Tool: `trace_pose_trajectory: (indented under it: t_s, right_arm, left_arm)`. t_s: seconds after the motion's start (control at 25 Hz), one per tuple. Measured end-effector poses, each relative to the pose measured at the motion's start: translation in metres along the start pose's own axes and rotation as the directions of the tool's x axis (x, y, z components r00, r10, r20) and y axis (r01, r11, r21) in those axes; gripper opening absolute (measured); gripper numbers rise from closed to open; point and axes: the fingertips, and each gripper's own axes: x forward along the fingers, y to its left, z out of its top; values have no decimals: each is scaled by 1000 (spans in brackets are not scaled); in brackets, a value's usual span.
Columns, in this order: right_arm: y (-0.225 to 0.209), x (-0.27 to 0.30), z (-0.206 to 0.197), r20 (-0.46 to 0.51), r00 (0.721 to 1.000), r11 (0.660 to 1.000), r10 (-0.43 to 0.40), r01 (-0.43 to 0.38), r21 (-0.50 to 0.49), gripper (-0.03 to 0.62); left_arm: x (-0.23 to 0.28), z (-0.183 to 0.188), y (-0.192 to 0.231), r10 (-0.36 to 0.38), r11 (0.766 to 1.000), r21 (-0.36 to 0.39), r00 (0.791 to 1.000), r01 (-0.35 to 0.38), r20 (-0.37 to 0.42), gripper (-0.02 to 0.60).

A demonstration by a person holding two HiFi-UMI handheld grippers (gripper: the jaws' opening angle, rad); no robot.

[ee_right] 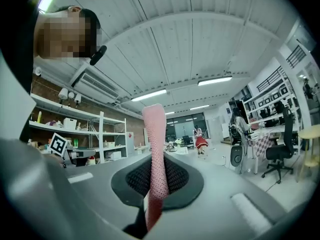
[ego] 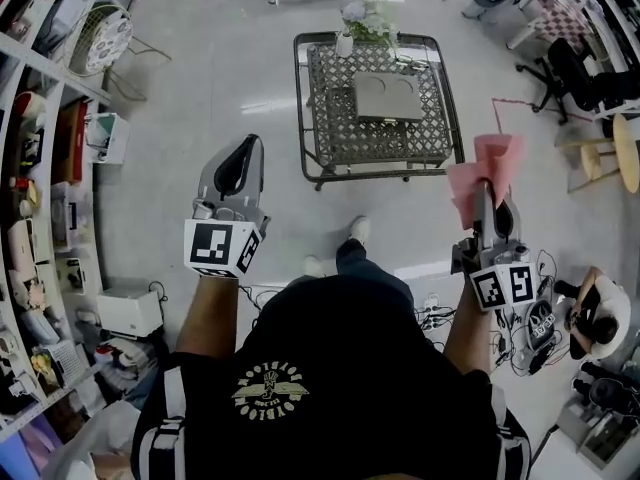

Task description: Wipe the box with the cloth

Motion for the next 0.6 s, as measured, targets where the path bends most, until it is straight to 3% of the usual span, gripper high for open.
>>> trace_pose_trajectory:
  t_s: [0.6]
  right_arm:
    - [-78, 87, -4, -41, 996, 996, 81, -80, 40, 17]
  left_arm:
    - [105, 0, -6, 51, 999, -2, 997, -51, -53, 0]
